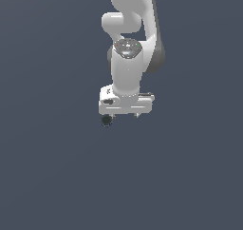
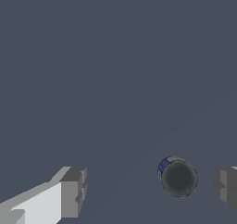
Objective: Pick up the object and move it to a goal position.
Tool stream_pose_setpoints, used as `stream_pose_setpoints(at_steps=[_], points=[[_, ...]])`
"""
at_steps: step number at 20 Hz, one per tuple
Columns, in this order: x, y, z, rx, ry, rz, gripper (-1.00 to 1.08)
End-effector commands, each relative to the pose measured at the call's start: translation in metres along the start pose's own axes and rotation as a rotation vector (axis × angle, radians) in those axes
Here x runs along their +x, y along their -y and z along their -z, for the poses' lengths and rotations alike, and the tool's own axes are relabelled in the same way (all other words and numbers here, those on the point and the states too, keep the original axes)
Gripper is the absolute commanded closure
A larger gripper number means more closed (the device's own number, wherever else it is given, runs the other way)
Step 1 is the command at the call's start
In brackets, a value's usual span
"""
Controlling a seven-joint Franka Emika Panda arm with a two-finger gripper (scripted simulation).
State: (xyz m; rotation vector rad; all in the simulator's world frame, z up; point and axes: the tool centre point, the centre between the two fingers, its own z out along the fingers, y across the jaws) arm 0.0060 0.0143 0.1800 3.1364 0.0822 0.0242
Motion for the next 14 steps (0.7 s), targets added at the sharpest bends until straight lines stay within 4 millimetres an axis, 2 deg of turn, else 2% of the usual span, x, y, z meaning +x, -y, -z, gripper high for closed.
stream_pose_setpoints(at_steps=[1, 4, 9, 14], points=[[0.0, 0.0, 0.0, 0.0, 0.0, 0.0, -0.92], [0.0, -0.006, 0.002, 0.002, -0.005, -0.015, -0.92], [0.001, -0.027, 0.012, 0.01, -0.022, -0.073, -0.92], [0.0, -0.027, 0.01, 0.01, -0.022, -0.076, -0.92]])
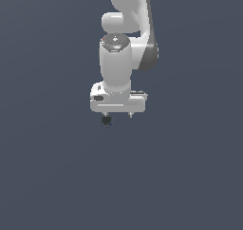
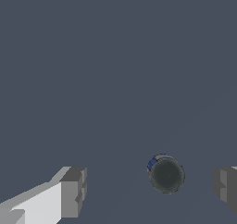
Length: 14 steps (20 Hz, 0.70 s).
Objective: Pick up the object and move it to a goal position.
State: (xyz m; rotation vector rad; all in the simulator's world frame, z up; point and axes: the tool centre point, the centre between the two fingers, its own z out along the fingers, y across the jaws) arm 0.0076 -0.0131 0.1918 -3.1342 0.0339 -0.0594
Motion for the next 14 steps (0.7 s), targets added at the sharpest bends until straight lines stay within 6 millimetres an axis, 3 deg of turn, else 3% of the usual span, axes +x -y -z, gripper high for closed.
stream_pose_setpoints(at_steps=[1, 7, 14], points=[[-0.001, -0.001, -0.003, 0.001, 0.001, -0.007, -0.92], [-0.011, -0.012, -0.023, 0.002, 0.007, -0.071, -0.92], [-0.04, -0.039, -0.07, 0.0, 0.02, -0.225, -0.92]])
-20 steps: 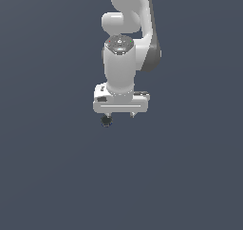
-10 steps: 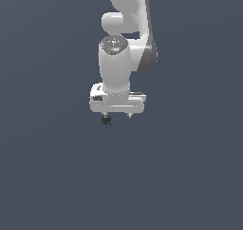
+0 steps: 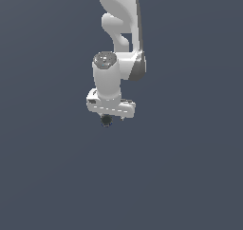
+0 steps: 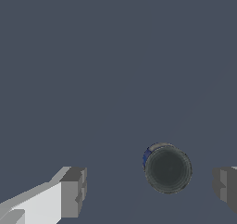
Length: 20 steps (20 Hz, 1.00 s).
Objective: Pick up the object and move it to a goal position.
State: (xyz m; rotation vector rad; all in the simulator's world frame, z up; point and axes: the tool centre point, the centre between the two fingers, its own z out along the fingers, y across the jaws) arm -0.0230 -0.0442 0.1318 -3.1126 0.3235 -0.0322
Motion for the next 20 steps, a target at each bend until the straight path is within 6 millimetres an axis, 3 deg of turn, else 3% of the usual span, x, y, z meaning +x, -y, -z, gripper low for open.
stream_pose_setpoints(at_steps=[1, 9, 20], points=[[-0.011, -0.014, -0.019, -0.002, 0.006, -0.065, -0.92], [-0.039, -0.045, -0.058, -0.013, 0.016, -0.213, -0.92], [-0.045, -0.051, -0.07, -0.016, 0.018, -0.241, -0.92]])
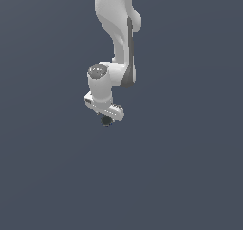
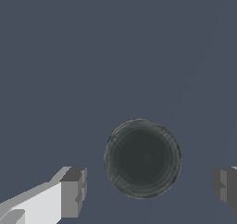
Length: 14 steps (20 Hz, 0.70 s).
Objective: Pick up the object and move it to a goal position.
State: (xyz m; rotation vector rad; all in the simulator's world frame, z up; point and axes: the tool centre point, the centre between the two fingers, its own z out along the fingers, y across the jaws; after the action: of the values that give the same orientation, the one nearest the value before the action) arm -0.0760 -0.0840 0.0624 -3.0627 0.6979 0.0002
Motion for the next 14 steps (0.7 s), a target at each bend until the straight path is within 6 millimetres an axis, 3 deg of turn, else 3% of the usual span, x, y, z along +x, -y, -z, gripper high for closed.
stream_pose_setpoints(at_steps=[1, 9, 14], points=[[0.0, 0.0, -0.005, 0.0, 0.001, 0.0, -0.92], [-0.002, -0.001, -0.039, 0.0, 0.0, -0.004, -0.92], [-0.001, -0.001, -0.049, 0.0, 0.0, -0.005, -0.92]])
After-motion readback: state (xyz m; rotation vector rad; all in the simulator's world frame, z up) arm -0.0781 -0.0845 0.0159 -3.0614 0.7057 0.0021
